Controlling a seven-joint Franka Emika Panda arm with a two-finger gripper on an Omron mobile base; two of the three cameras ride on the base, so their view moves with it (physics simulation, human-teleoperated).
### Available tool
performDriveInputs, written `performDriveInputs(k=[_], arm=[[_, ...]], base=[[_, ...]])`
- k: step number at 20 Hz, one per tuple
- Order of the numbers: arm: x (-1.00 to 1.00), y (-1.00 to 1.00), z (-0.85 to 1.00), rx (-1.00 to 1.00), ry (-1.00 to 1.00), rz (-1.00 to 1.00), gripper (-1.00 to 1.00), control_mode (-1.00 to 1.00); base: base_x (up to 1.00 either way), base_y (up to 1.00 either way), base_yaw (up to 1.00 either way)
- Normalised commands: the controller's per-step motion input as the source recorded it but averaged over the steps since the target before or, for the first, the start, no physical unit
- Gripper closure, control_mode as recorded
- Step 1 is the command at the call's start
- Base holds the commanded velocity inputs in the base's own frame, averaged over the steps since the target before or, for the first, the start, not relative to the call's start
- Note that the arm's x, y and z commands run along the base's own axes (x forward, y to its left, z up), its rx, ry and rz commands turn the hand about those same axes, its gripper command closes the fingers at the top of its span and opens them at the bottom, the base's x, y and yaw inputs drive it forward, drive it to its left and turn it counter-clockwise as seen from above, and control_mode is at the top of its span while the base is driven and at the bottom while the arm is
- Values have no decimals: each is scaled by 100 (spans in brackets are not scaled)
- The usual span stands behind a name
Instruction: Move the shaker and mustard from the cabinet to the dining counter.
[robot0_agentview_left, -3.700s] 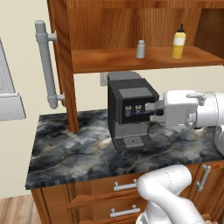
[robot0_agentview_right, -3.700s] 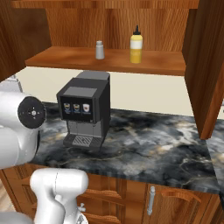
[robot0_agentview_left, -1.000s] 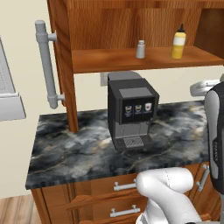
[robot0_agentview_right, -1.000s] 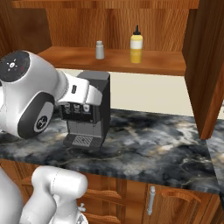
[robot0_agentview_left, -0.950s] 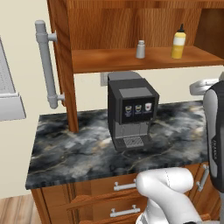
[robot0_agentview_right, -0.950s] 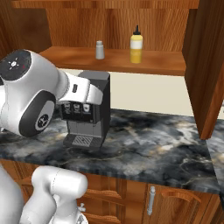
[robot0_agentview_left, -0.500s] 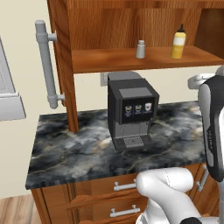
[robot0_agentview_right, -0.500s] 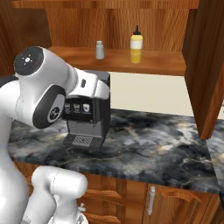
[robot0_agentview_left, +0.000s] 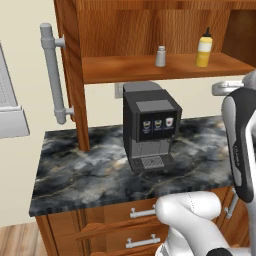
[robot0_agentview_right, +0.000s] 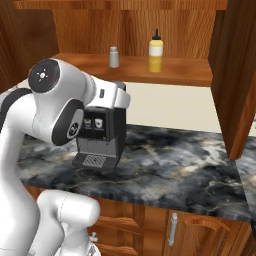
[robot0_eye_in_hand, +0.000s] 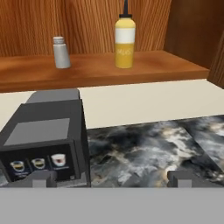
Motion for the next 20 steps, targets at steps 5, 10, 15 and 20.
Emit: performDriveInputs(k=[5,10,15,20], arm=[[39,0,12,0,0,-1,-100,-100],[39,-3,18,0,0,-1,-100,-100],[34,-9,13,0,0,-3,-100,-100],[31,-5,3,0,-2,-3,-100,-100]], base=[[0,0,0],[0,0,0],[0,0,0],[0,0,0]])
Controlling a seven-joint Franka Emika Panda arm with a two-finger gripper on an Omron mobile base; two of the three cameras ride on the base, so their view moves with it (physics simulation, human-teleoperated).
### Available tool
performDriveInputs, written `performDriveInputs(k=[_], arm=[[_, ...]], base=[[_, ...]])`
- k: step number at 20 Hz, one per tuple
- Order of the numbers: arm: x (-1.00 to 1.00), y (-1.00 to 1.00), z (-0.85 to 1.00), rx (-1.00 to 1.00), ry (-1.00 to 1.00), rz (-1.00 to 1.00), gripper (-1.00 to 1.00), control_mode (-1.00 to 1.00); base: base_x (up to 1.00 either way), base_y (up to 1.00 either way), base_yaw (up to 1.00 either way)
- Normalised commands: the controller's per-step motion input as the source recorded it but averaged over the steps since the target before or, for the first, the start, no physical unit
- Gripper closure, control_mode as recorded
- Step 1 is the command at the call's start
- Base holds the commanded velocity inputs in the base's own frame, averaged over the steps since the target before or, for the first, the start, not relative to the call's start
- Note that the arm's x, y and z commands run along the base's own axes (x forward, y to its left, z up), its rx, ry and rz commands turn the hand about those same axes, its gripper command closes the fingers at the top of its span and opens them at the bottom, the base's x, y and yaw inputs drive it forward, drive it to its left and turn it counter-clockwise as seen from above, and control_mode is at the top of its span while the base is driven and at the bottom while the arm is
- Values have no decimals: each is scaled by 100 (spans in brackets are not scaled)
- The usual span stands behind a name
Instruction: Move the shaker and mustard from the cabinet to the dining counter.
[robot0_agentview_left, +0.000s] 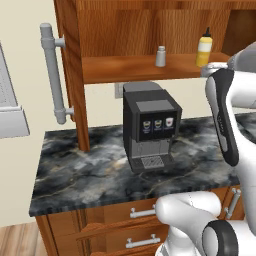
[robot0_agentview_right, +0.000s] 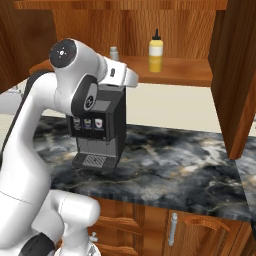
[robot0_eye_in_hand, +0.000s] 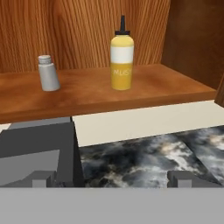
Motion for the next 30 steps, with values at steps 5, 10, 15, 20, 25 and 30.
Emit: performDriveInputs(k=[5,10,15,20,25,30], arm=[[32,-12,1,0,-1,-3,-100,-100],[33,-13,0,0,-1,-3,-100,-100],[33,-9,0,0,-2,-2,-100,-100],[33,-6,0,0,-2,-2,-100,-100],[29,-11,3,0,-1,-3,-100,-100],[21,-17,9,0,0,-3,-100,-100]], base=[[0,0,0],[0,0,0],[0,0,0],[0,0,0],[0,0,0],[0,0,0]])
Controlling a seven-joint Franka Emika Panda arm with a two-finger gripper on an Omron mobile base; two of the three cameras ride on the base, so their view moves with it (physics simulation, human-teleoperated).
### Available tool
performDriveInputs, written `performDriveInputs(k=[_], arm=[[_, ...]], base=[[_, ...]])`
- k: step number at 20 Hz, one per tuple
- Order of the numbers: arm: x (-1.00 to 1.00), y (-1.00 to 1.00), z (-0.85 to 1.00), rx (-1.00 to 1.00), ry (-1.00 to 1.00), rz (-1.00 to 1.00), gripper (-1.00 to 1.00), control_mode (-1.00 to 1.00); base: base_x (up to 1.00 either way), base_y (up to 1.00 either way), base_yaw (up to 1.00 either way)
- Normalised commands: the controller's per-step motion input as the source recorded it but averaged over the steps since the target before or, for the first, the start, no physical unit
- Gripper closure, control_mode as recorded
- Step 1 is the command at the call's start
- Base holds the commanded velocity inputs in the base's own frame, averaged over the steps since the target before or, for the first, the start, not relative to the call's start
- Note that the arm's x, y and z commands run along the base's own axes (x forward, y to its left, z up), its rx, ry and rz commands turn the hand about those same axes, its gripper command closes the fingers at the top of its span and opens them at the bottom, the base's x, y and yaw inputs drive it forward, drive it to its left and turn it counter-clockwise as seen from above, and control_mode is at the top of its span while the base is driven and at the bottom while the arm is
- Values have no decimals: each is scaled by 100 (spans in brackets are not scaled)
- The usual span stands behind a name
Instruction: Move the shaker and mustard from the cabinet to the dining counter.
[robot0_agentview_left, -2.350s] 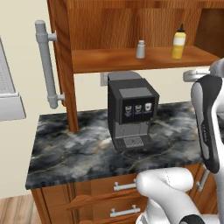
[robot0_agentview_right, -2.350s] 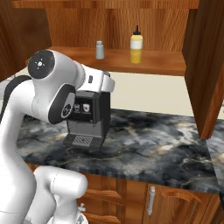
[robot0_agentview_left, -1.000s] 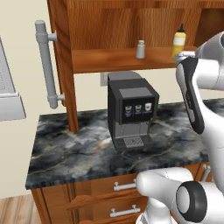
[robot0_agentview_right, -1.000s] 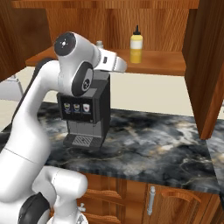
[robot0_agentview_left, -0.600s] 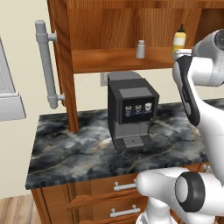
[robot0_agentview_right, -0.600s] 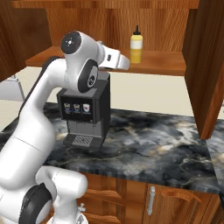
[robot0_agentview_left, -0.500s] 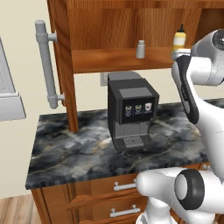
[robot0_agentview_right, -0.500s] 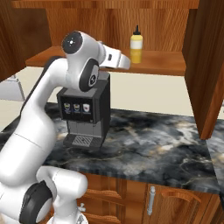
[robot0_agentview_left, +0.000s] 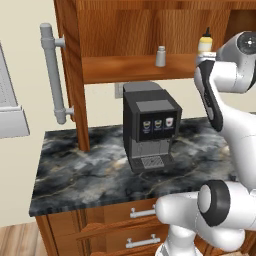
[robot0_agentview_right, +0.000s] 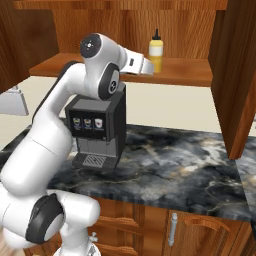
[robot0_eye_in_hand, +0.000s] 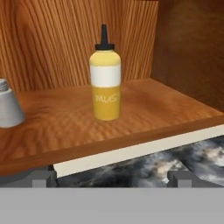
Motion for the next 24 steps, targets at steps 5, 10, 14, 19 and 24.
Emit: performDriveInputs(k=[5,10,14,19,24], arm=[[34,-6,0,0,0,-2,-100,-100],[35,0,0,0,0,0,-100,-100],[30,0,0,0,0,0,-100,-100],[29,-3,0,0,0,0,-100,-100],[29,-5,0,0,0,0,-100,-100]], base=[[0,0,0],[0,0,0],[0,0,0],[0,0,0],[0,0,0]])
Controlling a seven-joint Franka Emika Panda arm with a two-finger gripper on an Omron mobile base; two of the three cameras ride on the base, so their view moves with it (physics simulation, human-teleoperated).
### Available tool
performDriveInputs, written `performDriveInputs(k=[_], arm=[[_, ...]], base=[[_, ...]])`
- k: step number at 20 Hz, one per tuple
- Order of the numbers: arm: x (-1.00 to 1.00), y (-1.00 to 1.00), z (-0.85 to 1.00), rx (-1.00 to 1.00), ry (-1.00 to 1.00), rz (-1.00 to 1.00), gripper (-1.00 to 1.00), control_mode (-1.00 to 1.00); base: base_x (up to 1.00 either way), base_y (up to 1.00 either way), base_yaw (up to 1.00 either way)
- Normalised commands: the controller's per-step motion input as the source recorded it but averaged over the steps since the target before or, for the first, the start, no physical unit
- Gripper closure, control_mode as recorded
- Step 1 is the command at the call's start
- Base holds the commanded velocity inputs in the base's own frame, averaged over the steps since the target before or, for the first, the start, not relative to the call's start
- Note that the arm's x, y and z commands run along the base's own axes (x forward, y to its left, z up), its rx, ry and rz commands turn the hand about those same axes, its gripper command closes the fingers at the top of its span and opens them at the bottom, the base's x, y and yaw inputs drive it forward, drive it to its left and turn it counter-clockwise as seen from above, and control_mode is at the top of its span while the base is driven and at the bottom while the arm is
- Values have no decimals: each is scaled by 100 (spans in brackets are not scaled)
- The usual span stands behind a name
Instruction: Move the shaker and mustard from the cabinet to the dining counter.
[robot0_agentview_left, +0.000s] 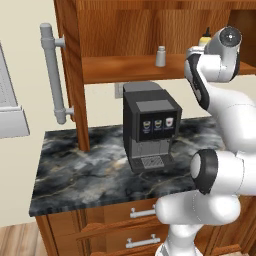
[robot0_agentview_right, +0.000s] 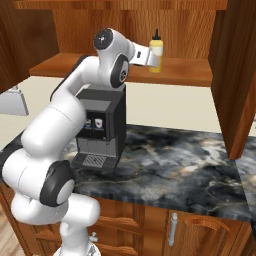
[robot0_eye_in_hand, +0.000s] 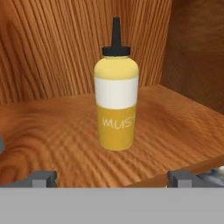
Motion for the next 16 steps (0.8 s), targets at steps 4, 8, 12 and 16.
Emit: performDriveInputs(k=[4,8,12,16], arm=[[25,-12,0,0,0,0,-100,-100],[22,-21,0,0,0,0,-100,-100],[19,-23,0,0,0,0,-100,-100],[22,-15,-1,0,0,0,-100,-100]], base=[[0,0,0],[0,0,0],[0,0,0],[0,0,0]])
